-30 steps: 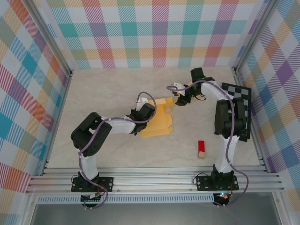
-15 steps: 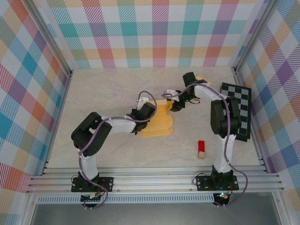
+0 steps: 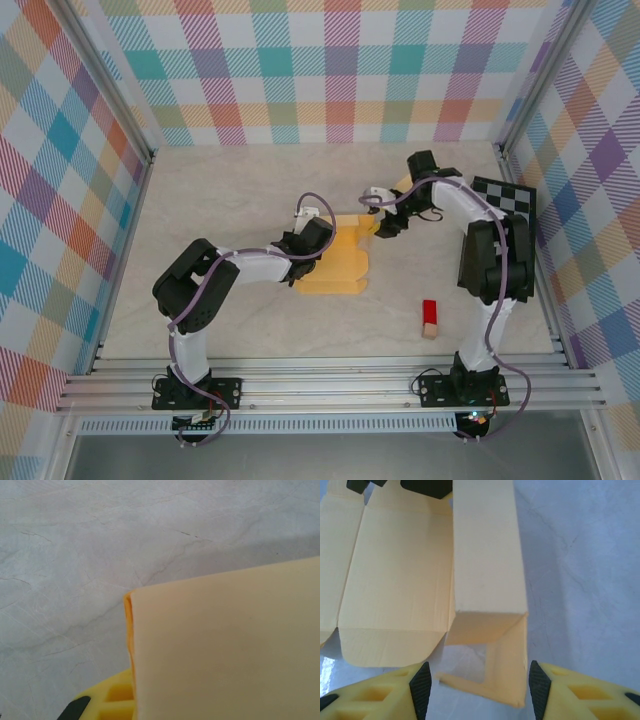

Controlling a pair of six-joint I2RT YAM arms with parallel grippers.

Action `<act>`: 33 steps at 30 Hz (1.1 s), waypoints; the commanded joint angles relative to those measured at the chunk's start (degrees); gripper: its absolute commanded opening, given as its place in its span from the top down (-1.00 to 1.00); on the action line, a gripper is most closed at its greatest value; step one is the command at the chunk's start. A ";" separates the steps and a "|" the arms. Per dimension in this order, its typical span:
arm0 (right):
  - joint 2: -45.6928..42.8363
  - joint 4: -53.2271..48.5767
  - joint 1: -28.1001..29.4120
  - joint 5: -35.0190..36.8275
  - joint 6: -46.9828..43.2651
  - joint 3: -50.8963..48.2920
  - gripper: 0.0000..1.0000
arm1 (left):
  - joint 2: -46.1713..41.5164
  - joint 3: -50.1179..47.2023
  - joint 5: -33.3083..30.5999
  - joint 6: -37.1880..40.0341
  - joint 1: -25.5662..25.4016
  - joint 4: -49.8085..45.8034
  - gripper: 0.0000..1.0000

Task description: Fold the paper box

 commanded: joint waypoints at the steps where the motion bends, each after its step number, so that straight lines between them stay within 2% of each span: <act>1: -3.85 -2.94 -1.47 -2.89 -1.20 1.24 -0.14 | 1.82 -1.46 -0.05 2.64 -0.32 -6.75 1.00; 6: -5.92 11.17 -4.87 8.59 3.10 -3.35 -0.14 | 1.60 -1.68 0.99 2.93 -0.33 -6.22 1.00; 9: -4.42 14.18 -5.48 11.81 4.60 -3.05 -0.14 | 1.60 -1.86 1.53 3.29 -0.32 -5.61 1.00; 18: 1.75 7.02 -3.46 2.05 -0.08 -1.60 -0.11 | 1.77 -1.81 1.58 3.74 -0.32 -4.92 1.00; 23: 4.62 6.48 -0.75 1.49 -0.48 -1.69 -0.09 | 1.77 -1.38 1.56 3.91 -0.29 -5.21 1.00; 26: 5.57 4.46 0.77 1.18 -1.43 -0.59 0.00 | 1.85 -0.94 1.57 3.83 -0.35 -5.58 1.00; 33: 2.96 2.60 1.88 -0.68 -2.44 -2.71 0.14 | 2.78 1.27 -1.33 1.58 -0.35 -9.44 1.00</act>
